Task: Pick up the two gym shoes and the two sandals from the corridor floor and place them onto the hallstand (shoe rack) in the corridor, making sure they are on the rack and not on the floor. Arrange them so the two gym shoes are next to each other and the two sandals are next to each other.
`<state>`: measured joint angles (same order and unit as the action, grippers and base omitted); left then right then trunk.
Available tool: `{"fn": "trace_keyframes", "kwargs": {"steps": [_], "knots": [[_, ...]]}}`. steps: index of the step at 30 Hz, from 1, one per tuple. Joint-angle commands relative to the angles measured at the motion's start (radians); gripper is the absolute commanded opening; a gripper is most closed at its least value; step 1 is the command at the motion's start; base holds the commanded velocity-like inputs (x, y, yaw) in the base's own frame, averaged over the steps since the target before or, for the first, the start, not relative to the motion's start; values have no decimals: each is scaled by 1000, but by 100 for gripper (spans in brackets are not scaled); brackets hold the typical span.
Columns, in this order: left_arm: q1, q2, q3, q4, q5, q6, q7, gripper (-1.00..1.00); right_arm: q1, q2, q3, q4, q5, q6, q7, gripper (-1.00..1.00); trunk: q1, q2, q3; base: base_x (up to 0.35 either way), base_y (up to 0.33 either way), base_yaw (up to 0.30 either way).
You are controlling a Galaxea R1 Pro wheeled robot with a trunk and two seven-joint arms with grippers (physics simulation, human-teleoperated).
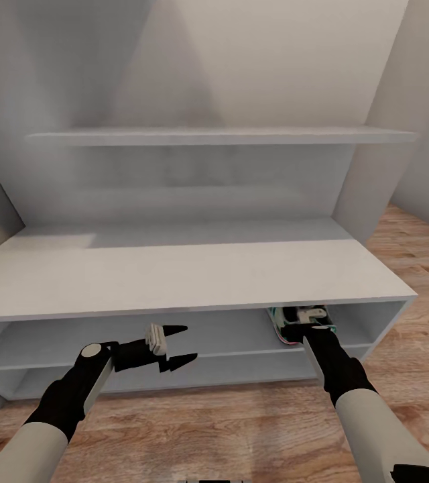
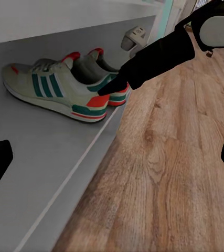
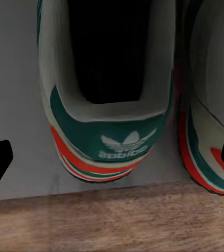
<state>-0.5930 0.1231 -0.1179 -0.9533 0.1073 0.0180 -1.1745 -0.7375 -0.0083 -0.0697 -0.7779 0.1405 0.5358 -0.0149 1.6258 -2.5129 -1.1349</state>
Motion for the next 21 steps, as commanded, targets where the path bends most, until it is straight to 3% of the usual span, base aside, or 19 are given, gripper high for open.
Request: {"fn": "trace_keyframes", "kwargs": {"steps": [1, 16, 21], "knots": [[-1, 1, -3, 1, 6, 2, -1, 100, 0, 1, -1, -1, 10, 6, 3, 100, 0, 0, -1, 0, 0, 0], [-1, 1, -3, 1, 7, 2, -1, 100, 0, 0, -1, -1, 10, 6, 3, 100, 0, 0, -1, -2, 0, 0], [-1, 1, -3, 0, 7, 2, -1, 100, 0, -1, 0, -1, 10, 5, 3, 100, 0, 0, -1, -170, 0, 0]]}}
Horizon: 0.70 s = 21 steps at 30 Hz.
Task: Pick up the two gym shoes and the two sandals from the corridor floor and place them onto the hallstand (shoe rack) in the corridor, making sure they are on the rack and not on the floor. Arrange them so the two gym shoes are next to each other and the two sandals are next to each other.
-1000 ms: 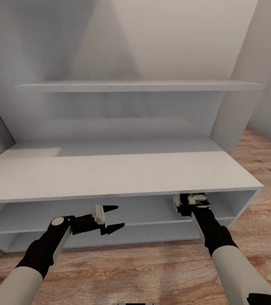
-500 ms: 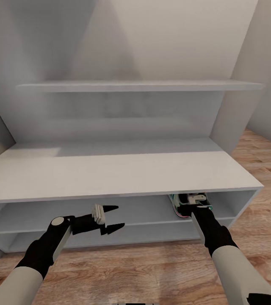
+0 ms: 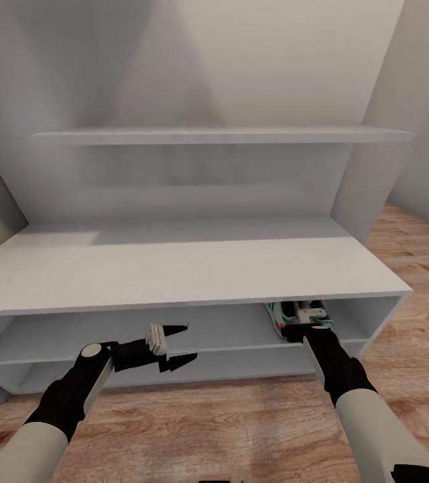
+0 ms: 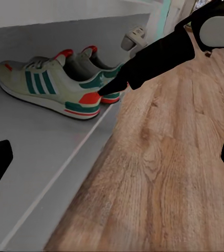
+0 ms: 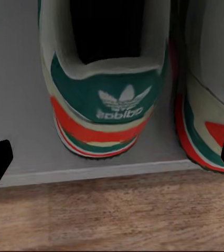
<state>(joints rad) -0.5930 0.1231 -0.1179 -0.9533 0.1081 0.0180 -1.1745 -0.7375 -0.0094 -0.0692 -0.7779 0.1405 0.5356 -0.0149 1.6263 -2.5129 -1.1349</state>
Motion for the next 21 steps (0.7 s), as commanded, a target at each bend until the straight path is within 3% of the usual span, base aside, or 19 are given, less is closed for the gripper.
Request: {"fn": "trace_keyframes", "kwargs": {"steps": [1, 21], "knots": [[-1, 1, -3, 0, 7, 2, -1, 100, 0, 0, -1, -1, 10, 6, 3, 100, -1, 0, -1, -274, 0, 0], [-1, 1, -3, 1, 6, 2, -1, 100, -1, 0, -1, -1, 9, 6, 3, 100, -1, 0, -1, -319, 0, 0]]}}
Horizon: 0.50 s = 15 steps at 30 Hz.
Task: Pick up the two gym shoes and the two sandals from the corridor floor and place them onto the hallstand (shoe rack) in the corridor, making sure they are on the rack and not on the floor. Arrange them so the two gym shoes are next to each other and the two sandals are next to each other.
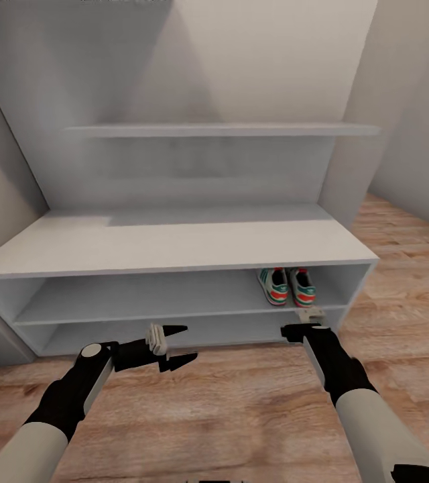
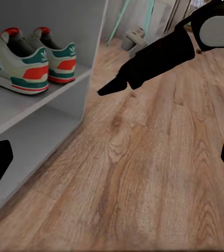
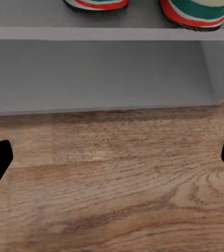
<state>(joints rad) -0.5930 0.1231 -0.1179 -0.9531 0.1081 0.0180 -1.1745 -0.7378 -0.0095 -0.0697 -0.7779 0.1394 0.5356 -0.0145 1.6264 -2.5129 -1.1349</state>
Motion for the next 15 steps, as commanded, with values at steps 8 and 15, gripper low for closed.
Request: {"fn": "trace_keyframes", "kwargs": {"steps": [8, 15], "knots": [[-1, 1, -3, 0, 6, 2, -1, 100, 0, 2, 1, -1, 10, 5, 4, 100, -1, 0, -1, -130, 0, 0], [-1, 1, -3, 0, 6, 2, -1, 100, 0, 3, 2, -3, 11, 6, 4, 100, -1, 0, -1, -9, 0, 0]]}}
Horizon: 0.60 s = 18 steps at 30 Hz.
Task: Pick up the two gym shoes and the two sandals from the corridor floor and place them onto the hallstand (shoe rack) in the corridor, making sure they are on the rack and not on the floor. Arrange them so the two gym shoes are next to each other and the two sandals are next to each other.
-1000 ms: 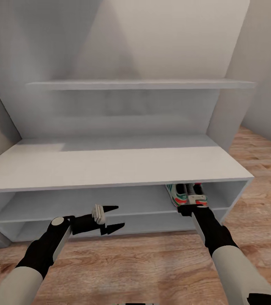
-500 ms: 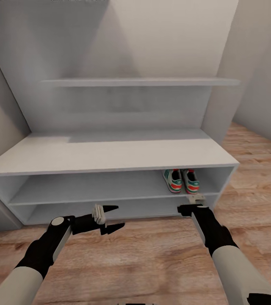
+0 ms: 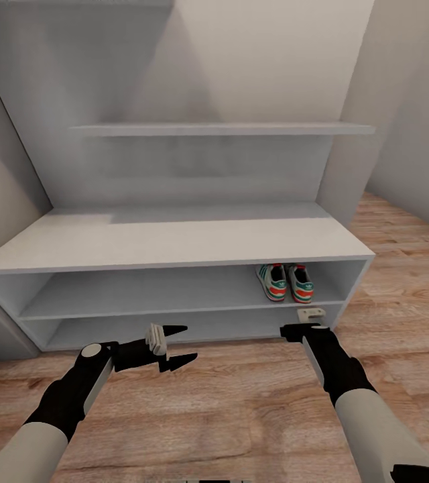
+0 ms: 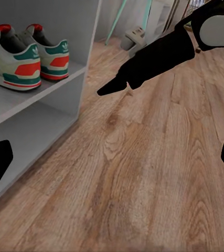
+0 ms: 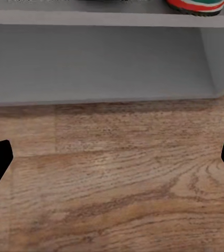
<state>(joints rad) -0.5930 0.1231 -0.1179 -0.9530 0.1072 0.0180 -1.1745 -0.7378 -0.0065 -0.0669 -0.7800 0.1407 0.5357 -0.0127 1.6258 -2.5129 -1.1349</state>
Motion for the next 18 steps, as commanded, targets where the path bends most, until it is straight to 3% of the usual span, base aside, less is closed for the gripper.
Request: {"fn": "trace_keyframes", "kwargs": {"steps": [1, 18], "knots": [[-1, 1, -3, 0, 6, 2, -1, 100, 0, 0, -1, -2, 10, 6, 3, 100, 0, 0, -1, 0, 0, 0], [-1, 3, -2, 0, 5, 2, 3, 100, 14, 3, -6, -22, 5, 4, 5, 100, 0, 0, 0, 0, 0, -20]]}}
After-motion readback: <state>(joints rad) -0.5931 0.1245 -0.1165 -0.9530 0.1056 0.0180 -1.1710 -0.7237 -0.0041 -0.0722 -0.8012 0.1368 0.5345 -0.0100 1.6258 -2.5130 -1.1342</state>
